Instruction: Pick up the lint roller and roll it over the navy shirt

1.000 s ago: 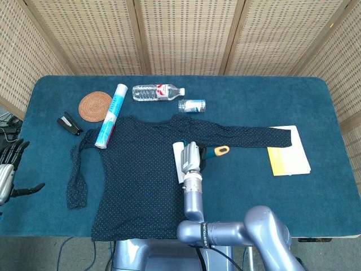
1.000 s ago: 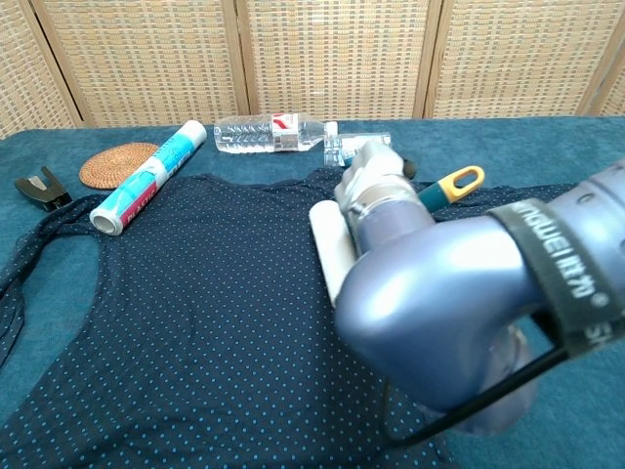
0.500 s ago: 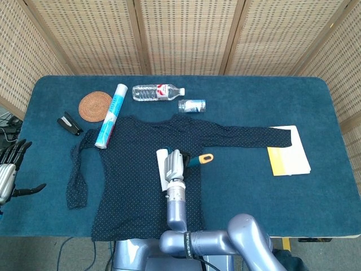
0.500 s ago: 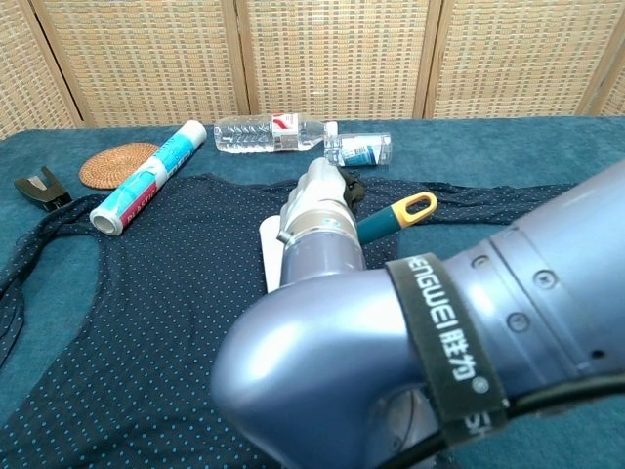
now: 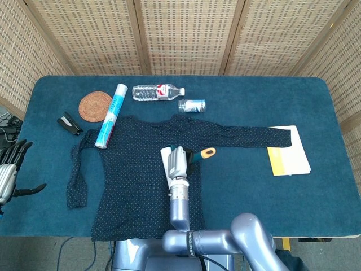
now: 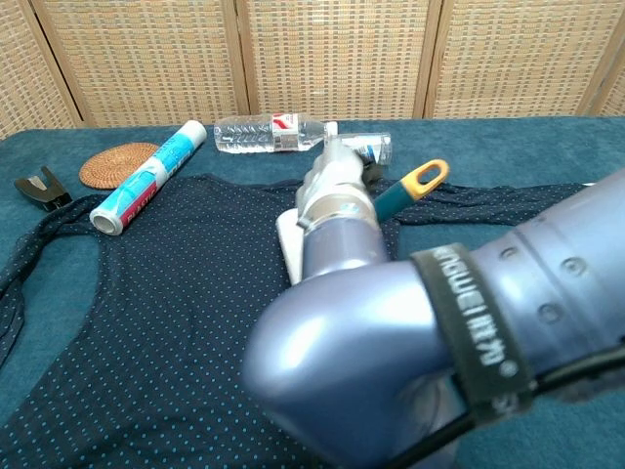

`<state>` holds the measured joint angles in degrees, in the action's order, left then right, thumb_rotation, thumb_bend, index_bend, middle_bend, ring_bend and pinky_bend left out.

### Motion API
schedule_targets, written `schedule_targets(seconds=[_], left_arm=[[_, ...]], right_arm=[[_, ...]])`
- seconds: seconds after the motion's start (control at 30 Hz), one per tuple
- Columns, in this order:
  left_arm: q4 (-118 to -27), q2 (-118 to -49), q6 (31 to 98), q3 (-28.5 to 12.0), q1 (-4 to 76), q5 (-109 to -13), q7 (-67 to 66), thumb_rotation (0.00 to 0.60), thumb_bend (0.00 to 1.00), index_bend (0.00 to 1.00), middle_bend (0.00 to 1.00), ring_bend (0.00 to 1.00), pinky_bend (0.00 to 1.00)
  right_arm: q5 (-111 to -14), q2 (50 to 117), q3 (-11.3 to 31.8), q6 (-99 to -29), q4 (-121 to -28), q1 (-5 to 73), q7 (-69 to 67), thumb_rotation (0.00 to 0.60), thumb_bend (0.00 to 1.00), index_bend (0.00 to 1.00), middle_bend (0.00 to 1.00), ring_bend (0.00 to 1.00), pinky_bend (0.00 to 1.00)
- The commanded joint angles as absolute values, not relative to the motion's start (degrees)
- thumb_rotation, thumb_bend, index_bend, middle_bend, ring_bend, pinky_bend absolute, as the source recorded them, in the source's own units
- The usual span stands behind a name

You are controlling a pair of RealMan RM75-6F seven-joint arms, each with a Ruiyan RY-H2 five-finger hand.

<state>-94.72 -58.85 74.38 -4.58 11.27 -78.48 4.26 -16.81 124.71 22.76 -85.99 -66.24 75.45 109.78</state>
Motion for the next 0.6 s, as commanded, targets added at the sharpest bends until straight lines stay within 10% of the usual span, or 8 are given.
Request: schedule_targets(seconds=[0.03,0.6], left_arm=[[-94.84,-59.04,74.34,-4.53,11.37,-78.48,3.77,0.6,0.0,0.0,0.0,0.0,0.0],[-95.19,-59.26,74.58,-4.56,11.43,-78.18,2.81,0.6,0.0,0.0,0.0,0.0,0.0]], right_arm=[[-17.7,121.33,20.73,-87.1,-69.47,72.39,110.24,0.6,0.86,0.74,1.0,1.0,1.0],[-18.94,115.42,15.38,-83.8,-69.25,66.49,110.46,0.6,0.86,0.73,1.0,1.0,1.0]])
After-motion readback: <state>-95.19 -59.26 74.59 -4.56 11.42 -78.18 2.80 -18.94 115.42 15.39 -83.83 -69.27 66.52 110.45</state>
